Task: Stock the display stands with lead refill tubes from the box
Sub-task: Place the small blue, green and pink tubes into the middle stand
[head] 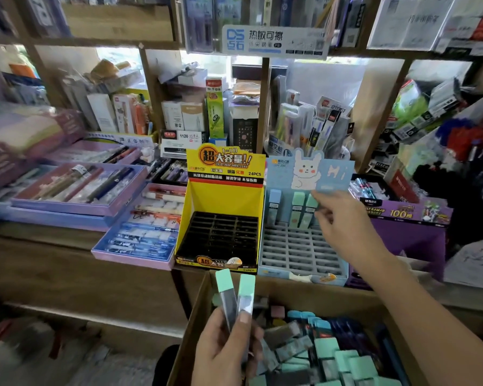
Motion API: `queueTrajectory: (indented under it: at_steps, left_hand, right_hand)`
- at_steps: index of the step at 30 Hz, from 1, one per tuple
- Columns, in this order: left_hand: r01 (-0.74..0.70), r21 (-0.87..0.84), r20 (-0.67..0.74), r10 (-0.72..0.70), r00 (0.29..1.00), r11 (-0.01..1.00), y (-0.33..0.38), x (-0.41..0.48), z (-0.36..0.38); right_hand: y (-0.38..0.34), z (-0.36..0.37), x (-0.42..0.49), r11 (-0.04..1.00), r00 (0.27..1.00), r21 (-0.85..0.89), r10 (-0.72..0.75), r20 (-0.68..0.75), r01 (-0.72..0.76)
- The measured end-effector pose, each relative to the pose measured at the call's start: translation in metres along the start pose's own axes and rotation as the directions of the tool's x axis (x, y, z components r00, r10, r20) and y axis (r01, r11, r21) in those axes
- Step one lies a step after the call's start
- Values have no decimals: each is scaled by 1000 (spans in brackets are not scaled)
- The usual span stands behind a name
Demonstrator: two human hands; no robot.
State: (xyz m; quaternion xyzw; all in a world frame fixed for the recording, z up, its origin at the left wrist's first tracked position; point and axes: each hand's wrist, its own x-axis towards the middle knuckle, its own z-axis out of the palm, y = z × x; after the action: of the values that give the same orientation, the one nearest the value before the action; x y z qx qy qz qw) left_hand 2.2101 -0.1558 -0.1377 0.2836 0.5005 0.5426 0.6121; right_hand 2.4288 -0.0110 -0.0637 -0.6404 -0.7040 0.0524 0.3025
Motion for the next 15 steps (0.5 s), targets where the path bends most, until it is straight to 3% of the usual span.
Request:
queueTrajectory:
  at_steps: [6,10,15]
  left_hand:
    - [4,-5,37,-4,999,1000,-1,1,2]
    - [-4,-30,38,6,999,1000,2,0,6]
    - [-74,24,74,72,995,997,-2,0,5]
  right_hand:
    - [-18,-3,-34,985,996,170,23,-84,-8]
    - [-41,6,-68,883,973,445,52,223,-149]
    - [-57,19,-85,797,893,525,38,448,-298]
